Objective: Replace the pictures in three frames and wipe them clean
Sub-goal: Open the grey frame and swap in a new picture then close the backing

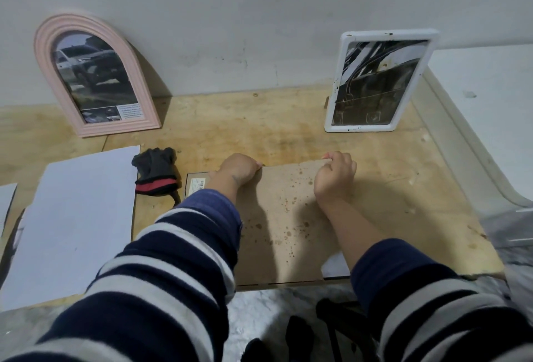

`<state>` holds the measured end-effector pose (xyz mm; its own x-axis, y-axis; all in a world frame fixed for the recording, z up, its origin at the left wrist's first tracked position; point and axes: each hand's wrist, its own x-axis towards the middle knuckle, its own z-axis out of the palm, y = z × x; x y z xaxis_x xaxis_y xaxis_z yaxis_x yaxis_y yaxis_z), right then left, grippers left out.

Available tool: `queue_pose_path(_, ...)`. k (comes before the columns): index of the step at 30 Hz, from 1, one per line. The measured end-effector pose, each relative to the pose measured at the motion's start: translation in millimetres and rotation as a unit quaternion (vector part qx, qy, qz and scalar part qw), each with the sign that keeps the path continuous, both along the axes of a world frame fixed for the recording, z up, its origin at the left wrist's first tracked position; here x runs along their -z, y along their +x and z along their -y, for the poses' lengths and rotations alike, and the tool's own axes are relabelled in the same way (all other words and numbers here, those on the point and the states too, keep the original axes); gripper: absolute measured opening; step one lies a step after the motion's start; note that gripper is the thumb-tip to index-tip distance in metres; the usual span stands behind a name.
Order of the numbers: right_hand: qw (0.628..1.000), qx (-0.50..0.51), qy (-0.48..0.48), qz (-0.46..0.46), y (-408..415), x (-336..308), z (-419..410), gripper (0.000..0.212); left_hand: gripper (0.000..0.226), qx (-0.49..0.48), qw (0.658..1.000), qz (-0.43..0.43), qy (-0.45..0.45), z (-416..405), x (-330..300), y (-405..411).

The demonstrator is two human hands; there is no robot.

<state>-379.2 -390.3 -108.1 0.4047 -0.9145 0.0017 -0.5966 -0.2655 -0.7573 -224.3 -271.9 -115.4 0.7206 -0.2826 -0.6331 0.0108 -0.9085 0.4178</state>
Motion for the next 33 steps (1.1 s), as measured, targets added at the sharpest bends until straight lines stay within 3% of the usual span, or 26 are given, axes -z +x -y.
queue_pose_path(3, 1.0, 0.005, 0.025, -0.015, 0.2, 0.6, 3.2, 0.039, 0.013, -0.021, 0.988, 0.059, -0.143, -8.3, -8.7, -16.3)
queue_pose_path(6, 0.998, 0.005, 0.053, -0.033, -1.4, -0.5, 9.2, 0.04, 0.012, 0.048, 0.967, 0.193, -0.16, -20.4, -18.8, -34.4)
queue_pose_path(8, 0.997, 0.008, 0.067, -0.036, -2.4, -1.3, 11.8, 0.04, 0.017, 0.107, 0.957, 0.233, -0.137, -26.2, -26.3, -41.8)
queue_pose_path(15, 0.997, 0.004, 0.064, -0.049, 0.2, -7.0, 12.1, 0.041, 0.06, 0.258, 0.943, 0.202, -0.059, -20.1, -53.3, -49.5)
queue_pose_path(20, 0.997, 0.012, 0.047, -0.065, 1.2, -10.1, 10.8, 0.039, 0.057, 0.227, 0.95, 0.196, -0.083, -4.8, -60.5, -54.4)
queue_pose_path(24, 0.996, -0.002, 0.038, -0.086, 1.6, -13.2, 9.4, 0.038, 0.053, 0.232, 0.957, 0.17, -0.047, 3.0, -64.2, -51.5)
queue_pose_path(27, 0.984, -0.077, -0.032, -0.159, -0.5, -21.7, 9.1, 0.037, 0.057, 0.239, 0.956, 0.166, -0.017, 7.7, -65.2, -49.0)
queue_pose_path(30, 0.944, -0.215, -0.154, -0.198, 5.5, -31.6, 5.9, 0.04, 0.058, 0.238, 0.956, 0.172, -0.013, 9.8, -64.1, -49.2)
queue_pose_path(33, 0.923, -0.294, -0.123, -0.216, 21.1, -41.8, 0.6, 0.04, 0.059, 0.234, 0.956, 0.179, -0.016, 9.6, -62.7, -50.0)
